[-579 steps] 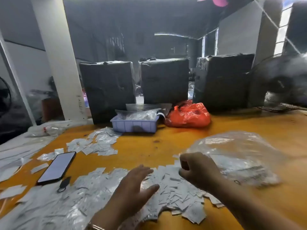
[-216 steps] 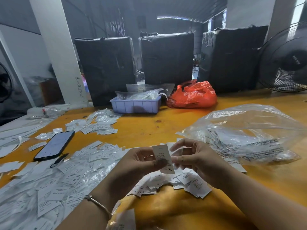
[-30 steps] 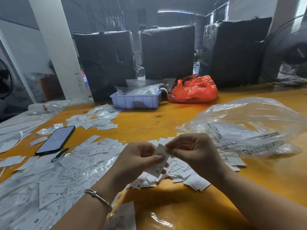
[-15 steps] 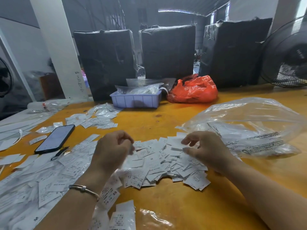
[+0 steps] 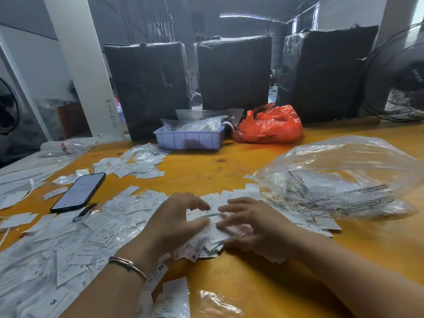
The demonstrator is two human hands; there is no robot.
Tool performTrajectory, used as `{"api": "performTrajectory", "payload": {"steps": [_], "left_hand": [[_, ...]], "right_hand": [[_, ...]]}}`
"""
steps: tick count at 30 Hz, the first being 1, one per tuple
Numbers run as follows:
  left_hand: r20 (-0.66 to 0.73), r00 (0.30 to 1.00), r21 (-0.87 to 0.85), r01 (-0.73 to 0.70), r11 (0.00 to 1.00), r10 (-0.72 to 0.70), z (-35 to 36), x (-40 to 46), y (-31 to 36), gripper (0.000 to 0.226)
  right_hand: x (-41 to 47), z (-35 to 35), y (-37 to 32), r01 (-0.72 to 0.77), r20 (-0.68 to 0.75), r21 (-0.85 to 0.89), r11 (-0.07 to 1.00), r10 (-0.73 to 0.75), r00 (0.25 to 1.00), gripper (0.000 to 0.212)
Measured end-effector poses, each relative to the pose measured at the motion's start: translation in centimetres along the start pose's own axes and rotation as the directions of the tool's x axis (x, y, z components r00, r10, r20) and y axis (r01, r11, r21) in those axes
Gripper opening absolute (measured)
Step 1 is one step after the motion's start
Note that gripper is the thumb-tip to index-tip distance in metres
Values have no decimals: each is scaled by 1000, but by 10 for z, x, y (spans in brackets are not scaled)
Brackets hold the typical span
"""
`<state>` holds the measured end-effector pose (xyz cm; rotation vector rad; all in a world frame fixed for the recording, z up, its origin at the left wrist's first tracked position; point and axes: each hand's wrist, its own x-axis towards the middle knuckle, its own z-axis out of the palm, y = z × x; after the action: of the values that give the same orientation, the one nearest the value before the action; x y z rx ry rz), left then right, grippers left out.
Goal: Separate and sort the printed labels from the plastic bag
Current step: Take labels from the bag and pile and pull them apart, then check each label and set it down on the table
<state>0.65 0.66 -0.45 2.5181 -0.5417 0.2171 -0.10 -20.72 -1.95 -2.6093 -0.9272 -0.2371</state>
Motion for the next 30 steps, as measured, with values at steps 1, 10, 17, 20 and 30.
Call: {"api": "performTrajectory", "payload": {"steps": [1, 10, 17, 20, 30], "left_hand": [[52, 998, -3, -25, 1000, 25, 3, 0, 1, 31], [159, 987, 38, -41, 998, 34, 6, 3, 6, 39], [142, 990, 38, -8, 999, 3, 8, 0, 4, 61], [120, 993, 17, 16, 1000, -18, 6, 0, 5, 47], [-4, 999, -137, 52, 989, -53, 8, -2, 4, 34]], "right_hand": [[-2, -3, 0, 12, -18, 26, 1000, -11, 1000, 43], [-18, -36, 33, -642, -541, -205, 739, 461, 704, 23], [-33, -48, 73, -882, -369, -277, 382, 805, 465, 21], [-33, -46, 78, -891, -375, -249, 380, 810, 451, 11], [-29, -48, 58, -564, -678, 217, 797, 538, 501, 13]]}}
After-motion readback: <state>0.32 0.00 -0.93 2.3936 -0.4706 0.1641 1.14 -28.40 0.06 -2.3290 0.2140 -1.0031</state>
